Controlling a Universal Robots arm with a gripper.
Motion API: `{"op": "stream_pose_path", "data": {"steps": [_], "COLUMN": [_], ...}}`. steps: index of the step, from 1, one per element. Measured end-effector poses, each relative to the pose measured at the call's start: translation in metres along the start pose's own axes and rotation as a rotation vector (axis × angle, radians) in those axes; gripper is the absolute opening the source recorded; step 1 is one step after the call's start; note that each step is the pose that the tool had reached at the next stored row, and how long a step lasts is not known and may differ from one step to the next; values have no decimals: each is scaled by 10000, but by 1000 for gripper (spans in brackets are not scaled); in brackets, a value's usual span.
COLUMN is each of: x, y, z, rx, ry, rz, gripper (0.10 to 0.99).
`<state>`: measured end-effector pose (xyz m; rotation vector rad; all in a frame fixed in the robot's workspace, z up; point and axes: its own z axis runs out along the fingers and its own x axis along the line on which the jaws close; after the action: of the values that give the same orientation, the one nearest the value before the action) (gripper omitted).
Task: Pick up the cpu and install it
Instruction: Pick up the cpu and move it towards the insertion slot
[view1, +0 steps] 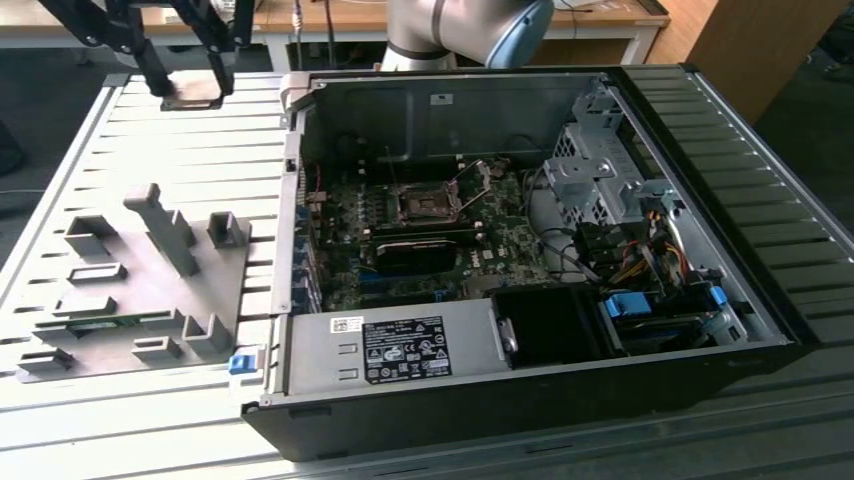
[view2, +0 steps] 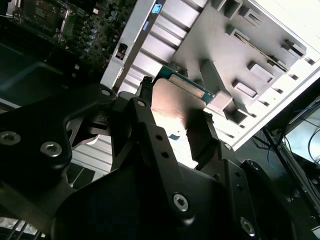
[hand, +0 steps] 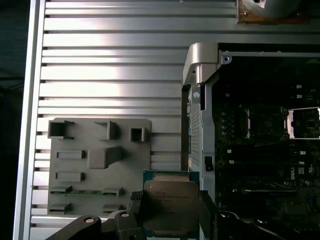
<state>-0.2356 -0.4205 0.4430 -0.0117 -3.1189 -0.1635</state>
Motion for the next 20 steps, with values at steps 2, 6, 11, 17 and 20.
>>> {"op": "stream_pose_path", "data": {"steps": [2,6,11,17,20], "x": [-43,-123,-211,-301,-345], "y": [3,11,18,33,59], "z": [4,10,17,32,49], "rx": [0,0,0,-1,1], "ry": [0,1,0,-1,1], "rz": [0,1,0,1,0], "gripper": [529,529,529,529,529]}}
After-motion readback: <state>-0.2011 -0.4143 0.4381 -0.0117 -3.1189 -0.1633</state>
